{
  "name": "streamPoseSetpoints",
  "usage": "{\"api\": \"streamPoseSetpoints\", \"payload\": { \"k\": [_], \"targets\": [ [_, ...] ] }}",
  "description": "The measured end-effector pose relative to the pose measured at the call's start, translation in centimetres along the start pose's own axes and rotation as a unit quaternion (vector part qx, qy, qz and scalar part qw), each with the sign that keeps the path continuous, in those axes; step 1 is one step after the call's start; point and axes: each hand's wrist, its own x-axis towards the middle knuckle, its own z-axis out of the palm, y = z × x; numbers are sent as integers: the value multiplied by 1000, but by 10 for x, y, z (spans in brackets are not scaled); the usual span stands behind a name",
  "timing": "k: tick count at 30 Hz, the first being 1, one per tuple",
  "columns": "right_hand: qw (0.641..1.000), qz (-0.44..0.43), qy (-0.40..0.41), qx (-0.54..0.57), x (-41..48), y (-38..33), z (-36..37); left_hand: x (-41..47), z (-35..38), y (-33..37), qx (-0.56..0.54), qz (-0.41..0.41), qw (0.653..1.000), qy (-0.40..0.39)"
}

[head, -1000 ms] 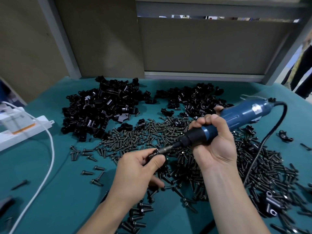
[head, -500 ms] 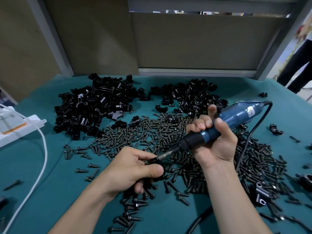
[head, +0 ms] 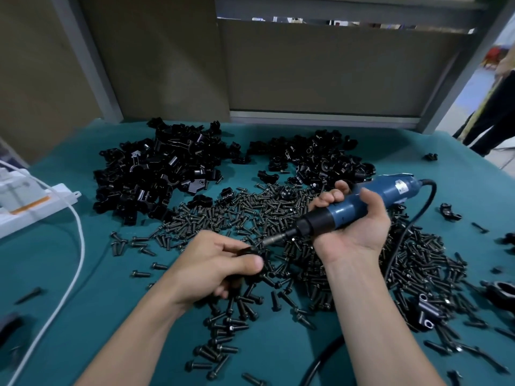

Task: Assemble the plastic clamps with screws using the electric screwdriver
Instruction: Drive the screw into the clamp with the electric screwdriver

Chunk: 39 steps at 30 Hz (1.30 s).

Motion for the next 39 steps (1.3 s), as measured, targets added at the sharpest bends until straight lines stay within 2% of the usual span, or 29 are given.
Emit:
{"api": "streamPoseSetpoints", "payload": {
  "k": [3,5,7,13,16,18,19,21,24,28,29,30,32,34,36,37,39],
  "targets": [
    [995,-47,67,51,2,-16,2,-5,-18,-3,-24,12,995,96],
    [990,-69,113,44,3,-27,3,-3,-22,-5,-89,25,978,189],
    [987,-69,143,12,1,-31,3,3,-15,-6,-136,32,961,240],
    [979,-63,186,-54,-8,-24,4,13,2,-10,-174,35,948,263],
    [980,-57,173,-82,-8,-29,2,14,-1,-11,-170,51,950,257],
    [967,-46,177,-180,-7,-29,-1,12,-2,-10,-175,59,952,244],
    [949,-46,182,-255,-6,-27,-3,12,-2,-9,-174,59,954,236],
    [888,-52,207,-408,-4,-22,-7,10,-2,-9,-177,53,958,218],
    [774,-84,242,-580,-5,-18,-16,10,0,-7,-220,38,955,193],
    [553,-153,205,-793,-7,-24,-17,10,-2,-6,-229,37,955,185],
    [520,-166,183,-818,-9,-25,-13,11,-2,-7,-222,39,957,185],
    [507,-169,143,-833,-11,-25,-9,11,-3,-7,-211,42,958,187],
    [487,-134,6,-863,-19,-21,0,12,-3,-9,-192,47,961,196],
    [416,-57,-111,-901,-28,-14,7,13,-2,-11,-182,52,960,207],
    [328,-16,-151,-933,-34,-7,8,14,0,-12,-180,58,957,220],
    [300,-17,-155,-941,-36,-3,8,15,0,-12,-179,61,956,227],
    [274,-36,-162,-947,-38,6,8,15,0,-11,-175,61,954,237]
  ]
}}
